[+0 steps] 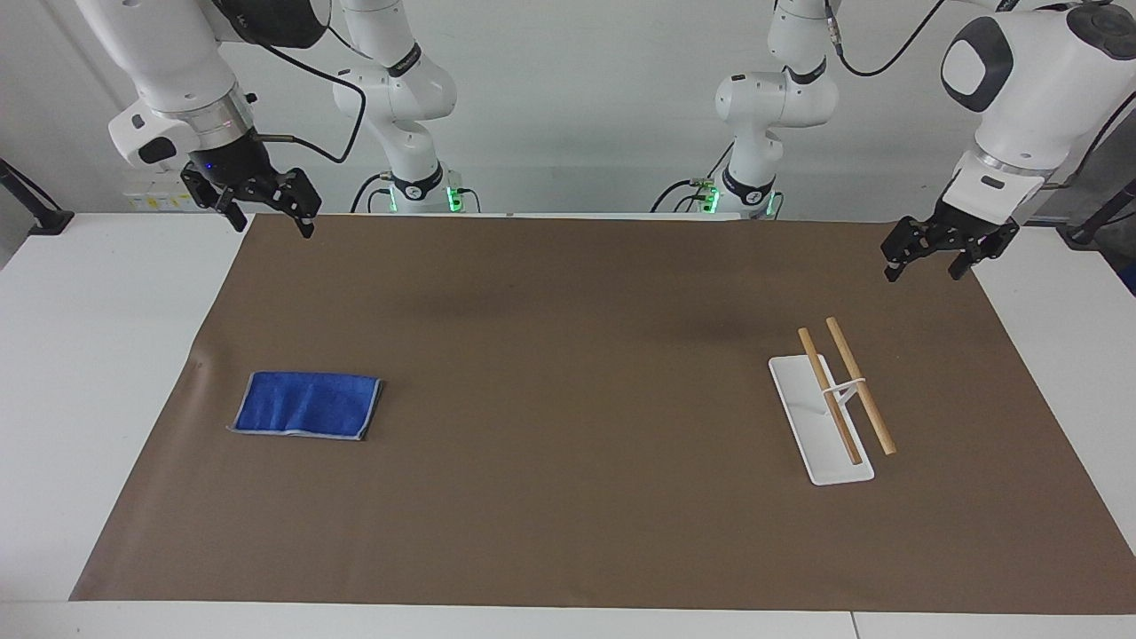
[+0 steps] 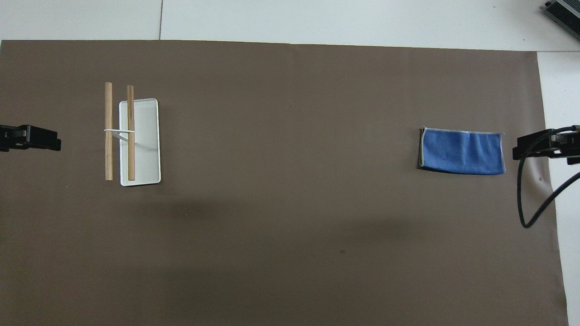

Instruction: Right arm passes towel to left arm to hang

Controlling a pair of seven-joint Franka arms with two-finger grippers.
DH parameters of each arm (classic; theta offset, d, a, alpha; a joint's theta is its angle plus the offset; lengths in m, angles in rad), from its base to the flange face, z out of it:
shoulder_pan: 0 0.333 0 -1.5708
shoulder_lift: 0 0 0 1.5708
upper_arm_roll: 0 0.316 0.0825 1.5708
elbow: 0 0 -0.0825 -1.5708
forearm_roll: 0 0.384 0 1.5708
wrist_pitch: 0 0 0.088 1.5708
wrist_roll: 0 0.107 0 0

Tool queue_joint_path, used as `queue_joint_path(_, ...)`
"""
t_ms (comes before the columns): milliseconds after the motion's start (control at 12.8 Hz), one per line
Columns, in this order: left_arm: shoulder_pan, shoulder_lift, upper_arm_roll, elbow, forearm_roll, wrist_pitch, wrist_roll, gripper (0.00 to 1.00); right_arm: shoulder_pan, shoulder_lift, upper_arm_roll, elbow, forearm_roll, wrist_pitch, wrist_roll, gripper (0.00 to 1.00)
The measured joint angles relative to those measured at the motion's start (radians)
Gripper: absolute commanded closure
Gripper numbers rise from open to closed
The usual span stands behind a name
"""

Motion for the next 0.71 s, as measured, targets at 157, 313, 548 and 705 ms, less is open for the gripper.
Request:
queue_joint_path(157, 0.0, 0.0, 0.0, 0.0, 0.0, 0.0, 0.0, 0.0, 0.0, -0.002, 0.0, -0.049, 0.002, 0.085, -0.001, 0.0)
queue_joint_path(313, 0.0, 0.0, 0.0, 0.0, 0.0, 0.0, 0.0, 0.0, 0.0, 0.0, 0.0, -0.128, 0.002, 0.206, -0.001, 0.0)
queue_joint_path(548, 0.0, 0.0, 0.0, 0.0, 0.0, 0.0, 0.0, 0.0, -0.01, 0.014, -0.003, -0.23, 0.002, 0.36, -0.001, 0.0)
queue_joint_path(705, 0.0, 0.0, 0.0, 0.0, 0.0, 0.0, 0.0, 0.0, -0.038, 0.047, -0.006, -0.274, 0.002, 0.429, -0.023, 0.0)
